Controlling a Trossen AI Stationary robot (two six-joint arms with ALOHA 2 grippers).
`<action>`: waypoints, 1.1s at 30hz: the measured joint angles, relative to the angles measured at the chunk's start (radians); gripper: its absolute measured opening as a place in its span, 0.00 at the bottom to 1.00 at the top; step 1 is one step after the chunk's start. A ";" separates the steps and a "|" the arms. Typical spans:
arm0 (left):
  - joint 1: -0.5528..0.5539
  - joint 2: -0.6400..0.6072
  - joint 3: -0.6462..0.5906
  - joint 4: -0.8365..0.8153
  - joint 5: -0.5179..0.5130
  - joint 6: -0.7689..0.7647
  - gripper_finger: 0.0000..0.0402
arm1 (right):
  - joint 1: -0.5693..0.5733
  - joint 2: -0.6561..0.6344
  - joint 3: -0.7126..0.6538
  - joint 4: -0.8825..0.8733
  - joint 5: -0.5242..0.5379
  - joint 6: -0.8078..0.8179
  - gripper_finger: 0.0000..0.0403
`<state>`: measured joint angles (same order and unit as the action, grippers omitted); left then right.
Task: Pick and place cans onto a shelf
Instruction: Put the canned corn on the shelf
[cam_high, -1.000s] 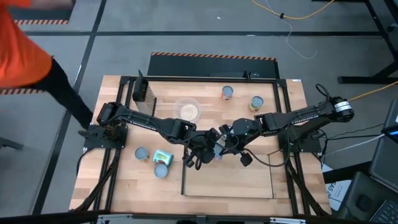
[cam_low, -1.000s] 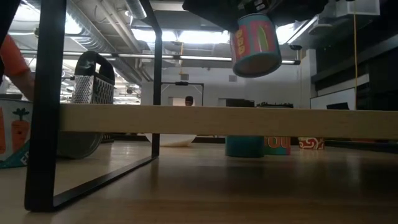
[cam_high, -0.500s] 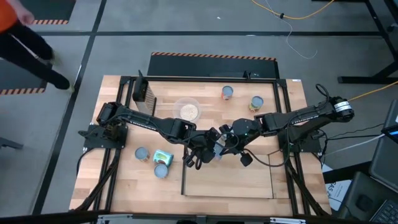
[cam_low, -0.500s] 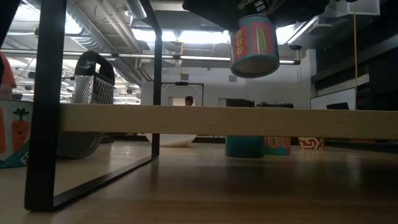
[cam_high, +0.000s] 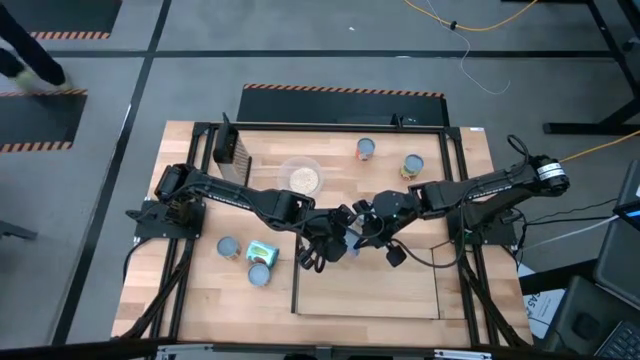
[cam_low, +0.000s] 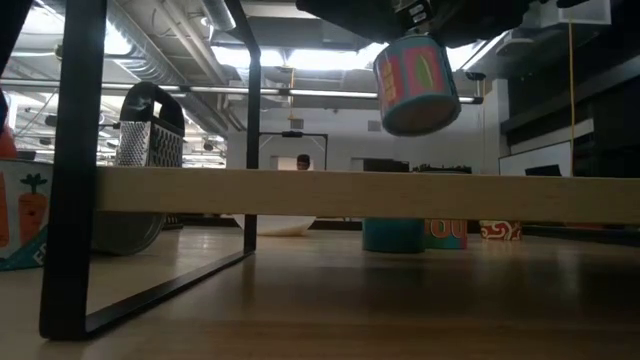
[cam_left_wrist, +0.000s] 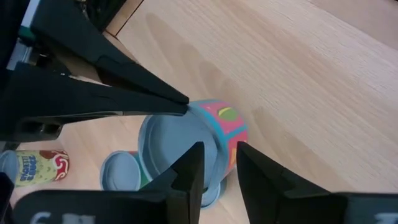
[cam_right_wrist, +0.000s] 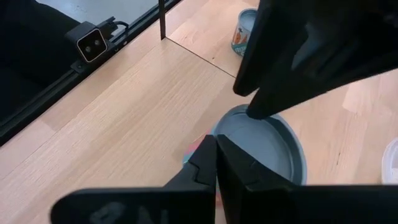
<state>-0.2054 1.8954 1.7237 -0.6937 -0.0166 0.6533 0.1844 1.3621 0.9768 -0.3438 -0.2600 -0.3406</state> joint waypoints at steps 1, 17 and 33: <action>0.000 0.000 0.000 0.000 0.000 0.000 0.22 | 0.000 0.000 0.000 -0.009 0.000 0.000 0.01; 0.000 0.000 0.000 -0.006 -0.001 0.001 0.21 | 0.025 -0.078 0.000 -0.153 0.051 0.040 0.01; -0.037 -0.017 0.001 0.000 -0.142 -0.010 0.20 | 0.107 -0.070 -0.002 -0.077 0.203 0.198 0.00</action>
<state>-0.2429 1.8784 1.7251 -0.6939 -0.1587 0.6433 0.2914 1.2917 0.9749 -0.4210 -0.0567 -0.1425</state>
